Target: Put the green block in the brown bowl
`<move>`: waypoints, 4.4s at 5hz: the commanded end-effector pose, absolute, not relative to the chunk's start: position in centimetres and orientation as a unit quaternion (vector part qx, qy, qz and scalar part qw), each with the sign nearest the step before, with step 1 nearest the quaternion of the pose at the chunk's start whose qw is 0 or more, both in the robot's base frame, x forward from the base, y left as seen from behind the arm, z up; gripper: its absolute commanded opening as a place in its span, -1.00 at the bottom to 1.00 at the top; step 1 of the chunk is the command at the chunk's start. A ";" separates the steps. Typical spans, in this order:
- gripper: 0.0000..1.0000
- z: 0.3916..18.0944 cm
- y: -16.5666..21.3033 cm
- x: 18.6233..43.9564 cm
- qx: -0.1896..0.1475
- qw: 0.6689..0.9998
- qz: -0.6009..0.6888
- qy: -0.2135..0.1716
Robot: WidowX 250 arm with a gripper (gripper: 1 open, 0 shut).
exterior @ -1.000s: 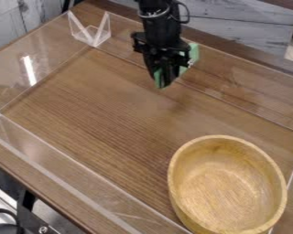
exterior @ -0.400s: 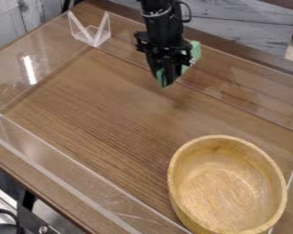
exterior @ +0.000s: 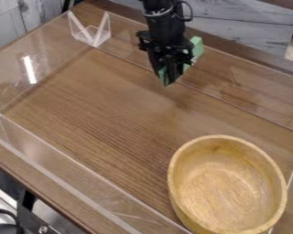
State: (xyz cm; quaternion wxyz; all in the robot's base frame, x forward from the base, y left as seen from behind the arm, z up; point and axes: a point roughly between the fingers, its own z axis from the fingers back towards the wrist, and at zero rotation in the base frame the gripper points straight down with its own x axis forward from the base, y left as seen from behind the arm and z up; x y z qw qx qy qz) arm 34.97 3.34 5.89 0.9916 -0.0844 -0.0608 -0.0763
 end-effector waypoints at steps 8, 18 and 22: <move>-1.00 9.5 1.8 33.9 -0.103 0.987 -0.086 -0.091; -1.00 10.4 -10.0 19.0 -0.110 0.986 -0.112 -0.055; -1.00 9.8 -9.9 19.4 -0.131 0.987 -0.087 -0.043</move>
